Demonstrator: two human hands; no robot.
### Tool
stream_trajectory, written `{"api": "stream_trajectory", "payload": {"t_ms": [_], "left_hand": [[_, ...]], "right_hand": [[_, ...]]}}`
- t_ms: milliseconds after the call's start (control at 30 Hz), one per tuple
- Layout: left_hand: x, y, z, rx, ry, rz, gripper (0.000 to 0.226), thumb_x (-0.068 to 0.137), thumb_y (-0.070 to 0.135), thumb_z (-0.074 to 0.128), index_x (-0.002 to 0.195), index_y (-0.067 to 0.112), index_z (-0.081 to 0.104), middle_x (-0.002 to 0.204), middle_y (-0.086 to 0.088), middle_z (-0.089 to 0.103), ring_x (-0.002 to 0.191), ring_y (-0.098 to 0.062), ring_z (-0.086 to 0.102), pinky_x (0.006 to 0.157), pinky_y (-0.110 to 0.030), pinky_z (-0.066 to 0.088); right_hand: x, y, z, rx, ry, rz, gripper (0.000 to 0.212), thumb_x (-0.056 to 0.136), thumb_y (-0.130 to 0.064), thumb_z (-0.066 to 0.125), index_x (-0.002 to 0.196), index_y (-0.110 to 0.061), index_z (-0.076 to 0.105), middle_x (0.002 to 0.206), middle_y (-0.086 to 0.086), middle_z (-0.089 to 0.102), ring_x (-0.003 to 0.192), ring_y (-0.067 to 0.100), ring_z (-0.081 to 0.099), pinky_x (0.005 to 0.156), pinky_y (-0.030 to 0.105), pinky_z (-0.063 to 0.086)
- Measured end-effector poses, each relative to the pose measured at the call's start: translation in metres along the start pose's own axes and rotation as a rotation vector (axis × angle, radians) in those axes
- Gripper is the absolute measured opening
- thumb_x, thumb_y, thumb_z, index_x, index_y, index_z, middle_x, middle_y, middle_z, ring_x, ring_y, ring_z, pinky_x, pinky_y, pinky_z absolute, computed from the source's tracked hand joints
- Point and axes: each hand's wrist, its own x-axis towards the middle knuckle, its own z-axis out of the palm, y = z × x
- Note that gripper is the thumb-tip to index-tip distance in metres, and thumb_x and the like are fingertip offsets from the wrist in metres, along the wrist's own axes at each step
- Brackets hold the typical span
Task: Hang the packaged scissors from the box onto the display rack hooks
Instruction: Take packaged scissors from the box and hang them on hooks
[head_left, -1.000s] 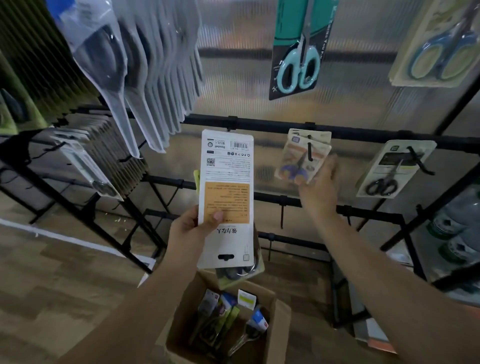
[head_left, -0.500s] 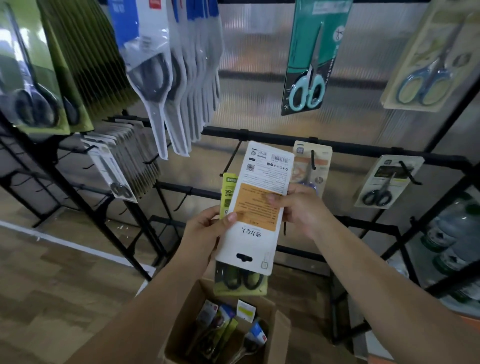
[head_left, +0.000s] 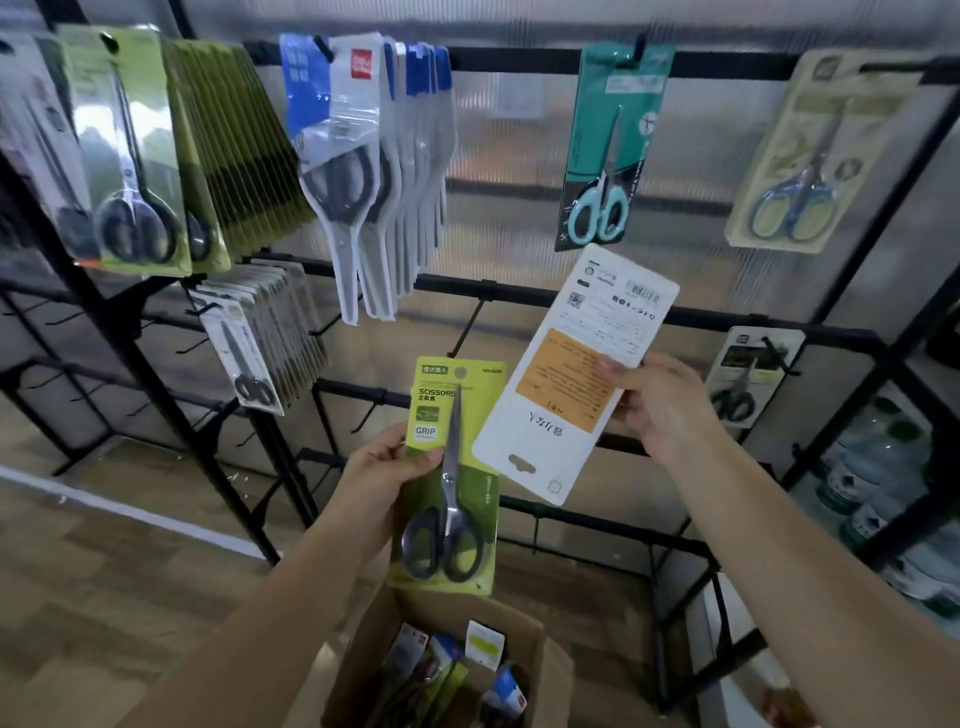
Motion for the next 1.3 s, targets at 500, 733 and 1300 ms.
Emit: {"api": "stream_trajectory", "payload": {"t_ms": [500,733,1300], "left_hand": [[0.008,0.031,0.017,-0.129,0.078,-0.098,0.049,0.095,0.048,0.040,0.119,0.010,0.059,0.101,-0.009,0.070,0.079,-0.016,0.072,0.064,-0.029,0.057],[0.001,0.037,0.032,-0.148,0.099,0.071,0.029,0.084,0.004,0.060,0.113,0.007,0.059,0.093,-0.009,0.072,0.079,-0.027,0.068,0.058,-0.033,0.057],[-0.008,0.068,-0.034,-0.101,0.100,0.282,0.030,0.069,0.009,0.066,0.099,0.008,0.065,0.089,-0.005,0.074,0.081,-0.021,0.070,0.069,-0.034,0.056]], "right_hand": [[-0.038,-0.008,0.041,-0.158,-0.521,-0.537,0.036,0.073,0.019,0.061,0.069,-0.016,0.071,0.136,0.003,0.044,0.116,0.002,0.051,0.086,0.019,0.052],[-0.030,0.034,0.036,-0.501,-0.289,-0.803,0.039,0.077,-0.008,0.074,0.107,-0.033,0.070,0.147,0.003,0.038,0.138,0.026,0.032,0.110,0.050,0.034],[-0.040,0.027,0.119,0.010,-0.490,-0.313,0.059,0.071,0.015,0.064,0.112,-0.028,0.061,0.128,-0.008,0.057,0.114,0.004,0.058,0.085,0.021,0.053]]}}
